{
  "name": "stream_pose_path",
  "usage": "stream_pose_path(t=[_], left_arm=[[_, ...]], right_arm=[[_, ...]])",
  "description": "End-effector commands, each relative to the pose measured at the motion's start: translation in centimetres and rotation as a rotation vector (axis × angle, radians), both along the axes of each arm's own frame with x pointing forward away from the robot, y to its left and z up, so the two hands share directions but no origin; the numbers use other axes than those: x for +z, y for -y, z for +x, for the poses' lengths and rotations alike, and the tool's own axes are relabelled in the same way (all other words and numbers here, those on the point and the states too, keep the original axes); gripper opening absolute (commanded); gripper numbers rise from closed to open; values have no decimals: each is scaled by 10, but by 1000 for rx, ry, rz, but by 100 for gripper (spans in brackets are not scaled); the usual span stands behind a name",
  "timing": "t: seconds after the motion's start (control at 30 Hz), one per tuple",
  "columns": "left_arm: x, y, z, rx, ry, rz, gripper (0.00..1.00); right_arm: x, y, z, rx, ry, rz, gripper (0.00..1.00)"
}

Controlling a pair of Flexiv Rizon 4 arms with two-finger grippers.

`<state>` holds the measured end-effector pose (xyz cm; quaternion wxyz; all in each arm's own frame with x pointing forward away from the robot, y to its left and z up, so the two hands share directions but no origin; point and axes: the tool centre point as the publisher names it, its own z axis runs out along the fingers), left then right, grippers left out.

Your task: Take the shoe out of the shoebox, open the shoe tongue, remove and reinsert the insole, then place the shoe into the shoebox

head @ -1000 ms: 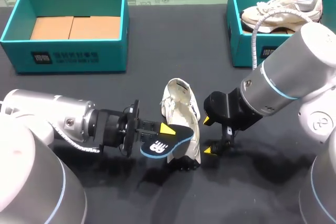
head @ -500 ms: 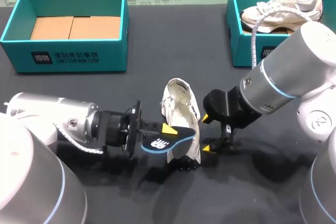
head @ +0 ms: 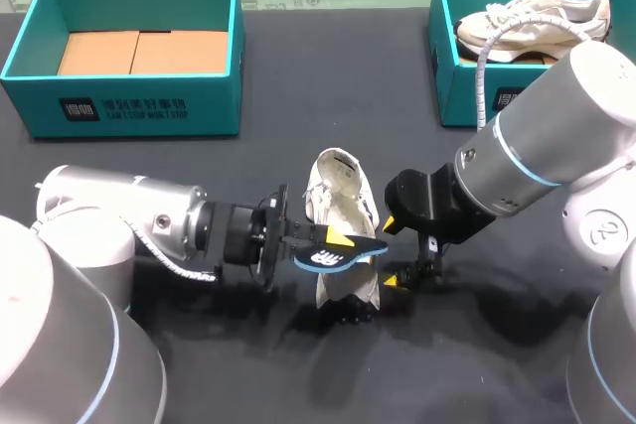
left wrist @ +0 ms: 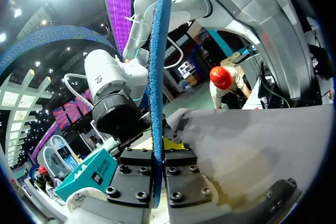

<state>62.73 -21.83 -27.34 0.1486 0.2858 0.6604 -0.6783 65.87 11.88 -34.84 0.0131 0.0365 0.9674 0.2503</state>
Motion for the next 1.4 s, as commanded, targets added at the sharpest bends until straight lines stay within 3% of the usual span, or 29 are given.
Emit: stream_pose_path(t=[0.03,0.9,1.4], left_arm=[[-3,7,1,5,-11,1,0],[-11,1,4,118,-93,31,0],[-22,-2,9,166,-60,6,0]], right_arm=[[-1,0,-1,-1,3,0,100],[-1,0,-1,-1,3,0,100],[-1,0,-1,-1,3,0,100]])
